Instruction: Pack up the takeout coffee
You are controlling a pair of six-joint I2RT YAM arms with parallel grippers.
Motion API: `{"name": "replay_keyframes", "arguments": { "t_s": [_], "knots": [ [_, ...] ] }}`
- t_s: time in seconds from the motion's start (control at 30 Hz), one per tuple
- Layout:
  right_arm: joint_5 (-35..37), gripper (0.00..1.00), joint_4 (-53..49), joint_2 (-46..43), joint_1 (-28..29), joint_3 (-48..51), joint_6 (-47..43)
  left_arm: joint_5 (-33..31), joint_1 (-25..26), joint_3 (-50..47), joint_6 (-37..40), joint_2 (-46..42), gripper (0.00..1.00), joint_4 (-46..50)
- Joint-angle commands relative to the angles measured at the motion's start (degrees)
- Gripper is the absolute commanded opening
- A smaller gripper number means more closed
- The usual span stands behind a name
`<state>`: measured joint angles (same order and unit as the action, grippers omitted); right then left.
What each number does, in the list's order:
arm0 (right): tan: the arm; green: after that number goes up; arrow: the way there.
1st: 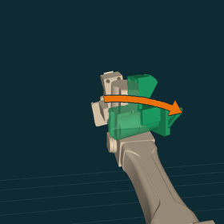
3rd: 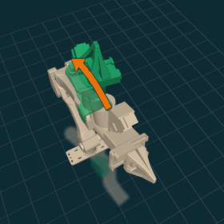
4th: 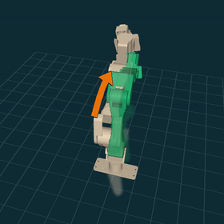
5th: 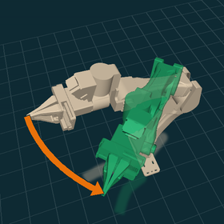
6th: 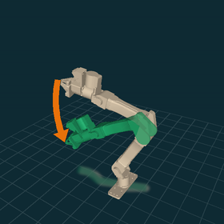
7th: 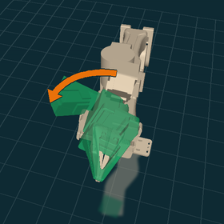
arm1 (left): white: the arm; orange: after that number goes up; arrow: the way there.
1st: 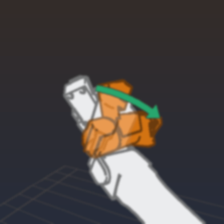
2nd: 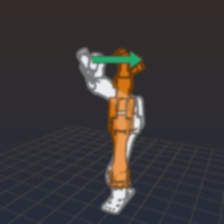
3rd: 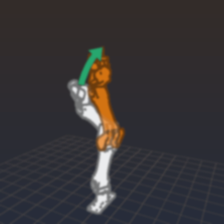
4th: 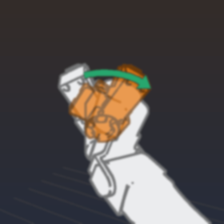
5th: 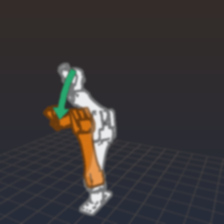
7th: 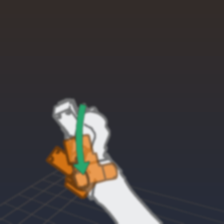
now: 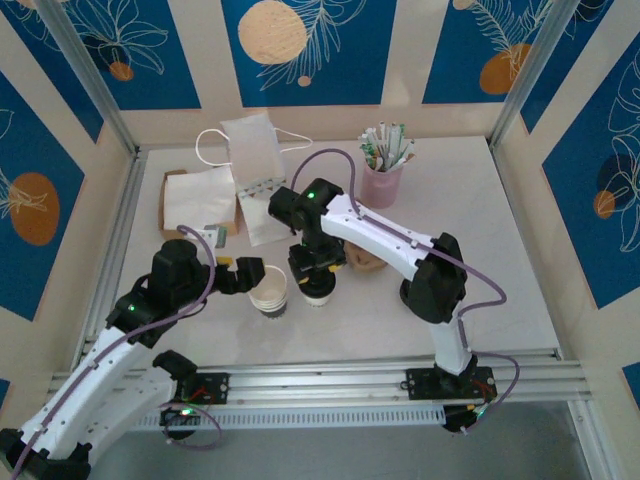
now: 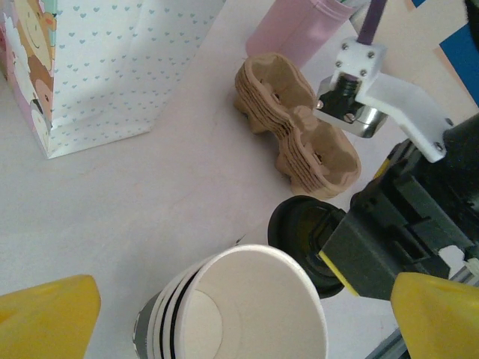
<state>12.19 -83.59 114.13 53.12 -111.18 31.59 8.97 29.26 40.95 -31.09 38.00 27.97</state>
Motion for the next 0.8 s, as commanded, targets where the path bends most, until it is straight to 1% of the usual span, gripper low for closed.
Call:
{"name": "replay_keyframes", "arguments": {
  "t_s": [0.0,0.23,0.4,0.6,0.77],
  "knots": [
    [1.4,0.58,-0.8,-1.9,1.1,-1.3,0.1,0.0,-0.9,0.8,-0.2,-0.4,1.0,-0.6],
    [0.5,0.43,2.2,-1.6,1.3,1.6,-0.4,-0.2,-0.9,0.9,-0.4,-0.5,1.0,-0.4],
    [-1.1,0.35,4.1,-1.1,1.2,3.7,-0.5,0.0,-0.9,0.9,-0.7,-0.2,1.0,-0.5],
    [-2.3,0.34,6.0,-0.8,1.4,6.9,0.1,0.0,-0.9,1.0,-0.7,0.0,1.0,-0.5],
    [-1.7,0.34,5.6,-0.5,1.5,7.7,0.2,0.2,-0.9,1.1,-1.0,0.5,1.0,-1.0]
  ]
}}
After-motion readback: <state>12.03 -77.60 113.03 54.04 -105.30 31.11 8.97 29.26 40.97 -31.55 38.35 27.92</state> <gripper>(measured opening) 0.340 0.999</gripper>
